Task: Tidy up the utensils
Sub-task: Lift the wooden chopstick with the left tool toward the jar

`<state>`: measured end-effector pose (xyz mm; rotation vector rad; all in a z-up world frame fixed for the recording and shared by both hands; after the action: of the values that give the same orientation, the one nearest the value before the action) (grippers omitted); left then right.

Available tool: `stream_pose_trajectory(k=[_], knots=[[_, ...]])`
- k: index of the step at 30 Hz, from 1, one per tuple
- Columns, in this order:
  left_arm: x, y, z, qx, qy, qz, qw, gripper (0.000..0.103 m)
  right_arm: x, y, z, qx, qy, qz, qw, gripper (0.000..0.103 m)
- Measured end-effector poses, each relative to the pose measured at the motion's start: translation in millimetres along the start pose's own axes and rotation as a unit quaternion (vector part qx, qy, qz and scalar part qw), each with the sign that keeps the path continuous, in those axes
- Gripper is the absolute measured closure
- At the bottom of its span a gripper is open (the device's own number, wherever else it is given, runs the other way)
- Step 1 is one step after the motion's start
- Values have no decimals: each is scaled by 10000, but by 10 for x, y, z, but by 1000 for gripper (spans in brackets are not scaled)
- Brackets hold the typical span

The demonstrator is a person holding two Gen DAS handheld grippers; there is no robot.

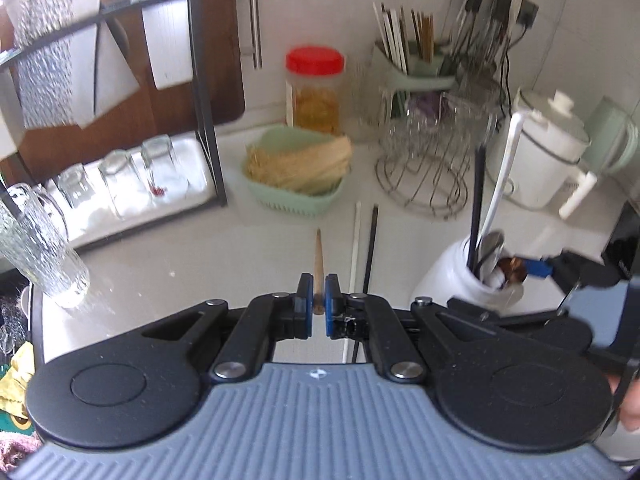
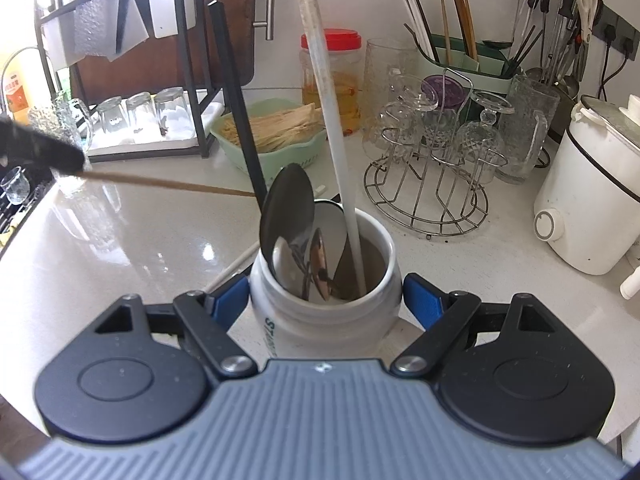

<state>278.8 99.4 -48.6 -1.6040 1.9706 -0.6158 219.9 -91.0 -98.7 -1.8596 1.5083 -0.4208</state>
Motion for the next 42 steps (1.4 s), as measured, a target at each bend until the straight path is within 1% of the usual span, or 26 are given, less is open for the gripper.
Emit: stream_pose_trajectory(k=[6, 13, 17, 19, 23, 28, 31, 38, 42], knots=[[16, -151, -205, 126, 21, -62, 9999, 97, 51, -34, 10, 64, -127, 114, 9998, 17], [0, -357, -439, 42, 169, -54, 9998, 97, 72, -48, 36, 128, -185, 169, 9996, 17], [0, -448, -444, -45, 249, -77, 9997, 97, 83, -54, 48, 159, -226, 178, 9995, 17], [23, -482, -402, -59, 233, -43, 9997, 97, 88, -56, 55, 165, -240, 177, 9994, 17], [70, -525, -274, -184, 333, -88, 9992, 97, 100, -55, 58, 172, -269, 173, 9993, 17], [143, -612, -267, -174, 360, 36, 9992, 97, 109, -53, 57, 165, -298, 189, 9992, 17], [133, -663, -310, -207, 293, 135, 9993, 97, 111, -46, 59, 189, -302, 196, 9992, 16], [41, -801, -399, -393, 206, 149, 9989, 97, 116, -34, 55, 257, -305, 260, 9989, 16], [29, -826, -375, -345, 158, 102, 9992, 97, 115, -28, 50, 278, -303, 281, 9988, 16]])
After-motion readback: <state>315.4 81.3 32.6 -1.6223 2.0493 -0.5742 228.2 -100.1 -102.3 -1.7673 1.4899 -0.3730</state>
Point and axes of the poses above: each gripper's, at about its wrist camera, not at the fingertips, and z roughly the way its jaws point, x to its right, y to its underside, the point moved 1 cm from there along z, roughly the way its jaws point, and after that the axes turned 14 degrees about -y, right-handed, at the moved point
